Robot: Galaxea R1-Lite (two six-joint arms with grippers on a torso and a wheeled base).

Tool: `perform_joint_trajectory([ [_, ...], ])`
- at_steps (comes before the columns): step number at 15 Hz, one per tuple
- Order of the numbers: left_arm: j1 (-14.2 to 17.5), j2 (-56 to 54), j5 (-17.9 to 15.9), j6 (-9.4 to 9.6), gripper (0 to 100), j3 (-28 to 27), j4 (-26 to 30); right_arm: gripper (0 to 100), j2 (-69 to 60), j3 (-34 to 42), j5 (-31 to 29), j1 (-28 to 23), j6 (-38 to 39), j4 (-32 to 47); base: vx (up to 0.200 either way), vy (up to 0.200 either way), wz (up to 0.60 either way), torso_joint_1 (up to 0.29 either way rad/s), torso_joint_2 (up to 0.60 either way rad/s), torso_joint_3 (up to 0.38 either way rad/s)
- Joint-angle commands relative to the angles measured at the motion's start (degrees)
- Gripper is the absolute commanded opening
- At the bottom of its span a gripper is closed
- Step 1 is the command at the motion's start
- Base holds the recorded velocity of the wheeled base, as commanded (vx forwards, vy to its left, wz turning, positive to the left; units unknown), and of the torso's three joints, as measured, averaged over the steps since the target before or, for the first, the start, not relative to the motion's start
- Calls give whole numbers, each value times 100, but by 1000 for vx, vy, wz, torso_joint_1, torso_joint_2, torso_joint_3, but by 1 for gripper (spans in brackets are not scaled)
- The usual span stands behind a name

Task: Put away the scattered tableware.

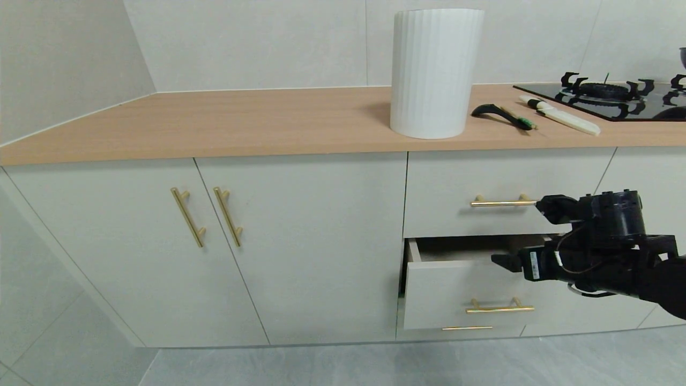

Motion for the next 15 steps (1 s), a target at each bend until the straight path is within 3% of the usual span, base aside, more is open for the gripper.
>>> perform_joint_trajectory([
  [1, 2, 0, 1, -2, 100, 1, -1, 100, 429, 102, -142, 50, -5, -627, 0, 0, 0, 0, 0, 0],
  [6, 2, 0, 1, -2, 100, 1, -1, 100, 1985, 164, -669, 50, 13, -2965, 0, 0, 0, 0, 0, 0],
  [8, -6, 0, 1, -2, 100, 1, -1, 100, 2249, 138, -739, 50, 39, -3395, 0, 0, 0, 0, 0, 0],
  [15, 2, 0, 1, -2, 100, -8, -1, 100, 2319, 138, -757, 50, 39, -3360, 0, 0, 0, 0, 0, 0],
])
